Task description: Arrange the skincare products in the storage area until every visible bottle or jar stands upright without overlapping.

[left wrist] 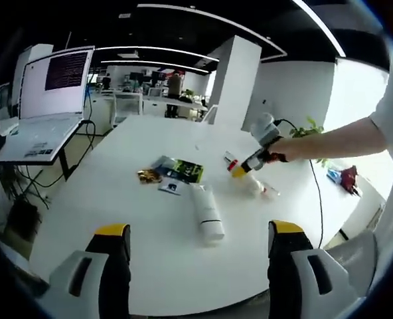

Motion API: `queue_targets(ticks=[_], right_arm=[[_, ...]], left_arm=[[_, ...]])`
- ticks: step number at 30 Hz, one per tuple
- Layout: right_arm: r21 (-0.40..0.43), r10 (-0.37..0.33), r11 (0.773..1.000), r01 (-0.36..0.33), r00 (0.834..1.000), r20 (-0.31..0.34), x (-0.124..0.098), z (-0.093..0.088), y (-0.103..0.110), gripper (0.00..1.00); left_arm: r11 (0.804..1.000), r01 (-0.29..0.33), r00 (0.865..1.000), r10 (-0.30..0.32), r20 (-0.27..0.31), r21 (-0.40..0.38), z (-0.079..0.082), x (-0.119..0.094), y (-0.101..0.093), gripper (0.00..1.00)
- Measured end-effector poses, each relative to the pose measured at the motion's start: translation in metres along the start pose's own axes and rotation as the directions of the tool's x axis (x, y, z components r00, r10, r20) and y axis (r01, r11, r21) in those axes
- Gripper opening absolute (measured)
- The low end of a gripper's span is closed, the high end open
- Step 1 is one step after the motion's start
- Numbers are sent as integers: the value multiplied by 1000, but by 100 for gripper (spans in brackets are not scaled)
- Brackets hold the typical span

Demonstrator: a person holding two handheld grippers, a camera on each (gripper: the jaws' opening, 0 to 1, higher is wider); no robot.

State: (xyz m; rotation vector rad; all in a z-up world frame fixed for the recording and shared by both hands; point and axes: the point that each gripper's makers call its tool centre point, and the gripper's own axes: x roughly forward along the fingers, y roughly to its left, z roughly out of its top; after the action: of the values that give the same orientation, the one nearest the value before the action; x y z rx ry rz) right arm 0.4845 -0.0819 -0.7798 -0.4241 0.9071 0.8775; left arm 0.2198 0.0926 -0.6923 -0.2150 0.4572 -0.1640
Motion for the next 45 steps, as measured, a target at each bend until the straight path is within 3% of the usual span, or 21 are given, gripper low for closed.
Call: queue_targets(ticks=[5,8,11,12,16,22,26,31,41,45], right_arm=[[36,0,999,-4,993,120,-41,1,25,26],[41,-19,999,11,981,191,-61,4,39,26],[37,-22,999,13,967,253,-81,7,55,26],[22,-12,1000,7,963,268,-93,7,71,26],[-56,-17,998,39,939,344,-127,13,100,26],[-25,-28,999,44,894,447,-169,18,138,26],[-29,-46,997,69,873,486,-188,18,155,26],[-67,-38,994,83,863,503,-203,18,170,26],[-132,-31,983,125,831,555,-230,8,179,26],[-140,-11,984,112,816,578,-236,3,180,26]], left_arm=[[997,70,997,-70,-10,11,4,3,-14,81],[989,143,990,-143,10,-38,17,6,-29,81],[974,224,973,-222,66,-32,44,5,-51,82],[963,263,961,-255,104,-61,58,5,-61,83],[913,377,917,-342,207,-159,96,5,-89,84],[880,441,887,-399,231,-174,116,14,-120,81],[883,439,890,-403,212,-167,116,18,-137,78],[899,424,897,-400,187,-109,116,21,-152,71],[909,407,905,-389,175,-85,122,26,-187,59],[915,401,906,-392,161,-31,118,26,-201,51]])
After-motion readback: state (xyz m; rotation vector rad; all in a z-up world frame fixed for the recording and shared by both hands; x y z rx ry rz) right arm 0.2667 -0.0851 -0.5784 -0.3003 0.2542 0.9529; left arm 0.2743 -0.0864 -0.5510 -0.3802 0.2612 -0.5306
